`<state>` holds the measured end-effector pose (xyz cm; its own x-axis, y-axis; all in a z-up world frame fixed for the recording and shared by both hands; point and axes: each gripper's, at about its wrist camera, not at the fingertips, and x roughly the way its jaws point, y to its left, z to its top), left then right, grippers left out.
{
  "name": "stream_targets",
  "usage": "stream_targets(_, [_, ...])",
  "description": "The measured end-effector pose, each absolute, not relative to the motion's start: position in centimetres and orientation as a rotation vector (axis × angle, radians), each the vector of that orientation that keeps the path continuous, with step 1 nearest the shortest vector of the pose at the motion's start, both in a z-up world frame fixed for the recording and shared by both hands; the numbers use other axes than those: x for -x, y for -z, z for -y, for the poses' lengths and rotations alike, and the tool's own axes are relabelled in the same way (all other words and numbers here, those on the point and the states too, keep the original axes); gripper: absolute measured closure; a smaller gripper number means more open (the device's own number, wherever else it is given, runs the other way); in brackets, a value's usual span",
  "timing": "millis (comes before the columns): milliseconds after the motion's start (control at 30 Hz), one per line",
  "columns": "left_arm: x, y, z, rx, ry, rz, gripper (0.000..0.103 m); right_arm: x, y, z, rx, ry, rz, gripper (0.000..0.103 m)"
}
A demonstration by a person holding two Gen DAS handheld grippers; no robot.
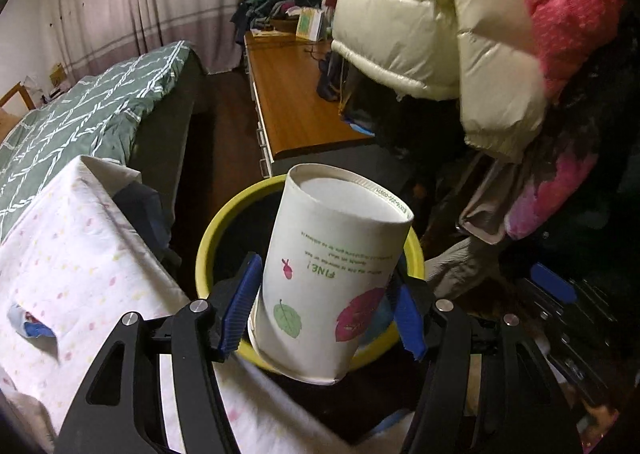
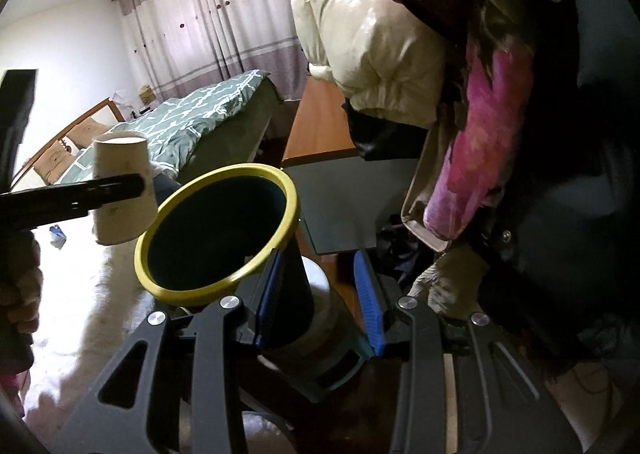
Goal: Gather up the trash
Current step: 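Carry the paper cup over the bin and open the left tool, then move the right tool back to the table onto the white tissue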
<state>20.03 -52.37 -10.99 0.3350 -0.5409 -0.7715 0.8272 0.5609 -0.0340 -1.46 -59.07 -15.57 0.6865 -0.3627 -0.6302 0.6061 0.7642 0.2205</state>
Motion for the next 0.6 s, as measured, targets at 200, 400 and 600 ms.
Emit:
stream_targets(200, [-20.9,11.9,52.6,-0.37,0.887,-0.847,0.011,1.0,15.6,59.0,-0.443,0.559,-0.605,0.061])
stream_targets(400, [-19.4,8.4,48.5,-0.309,0.881,-0.781,0.01,0.6,15.2,58.1,-0.429,0.538,-0.608,0.061])
stream_targets(600, [-16.7,3.9,40.2,-0.216,0.823,-0.678,0.005,-0.2,14.2,56.1,-0.397,0.496,-0.605,0.06])
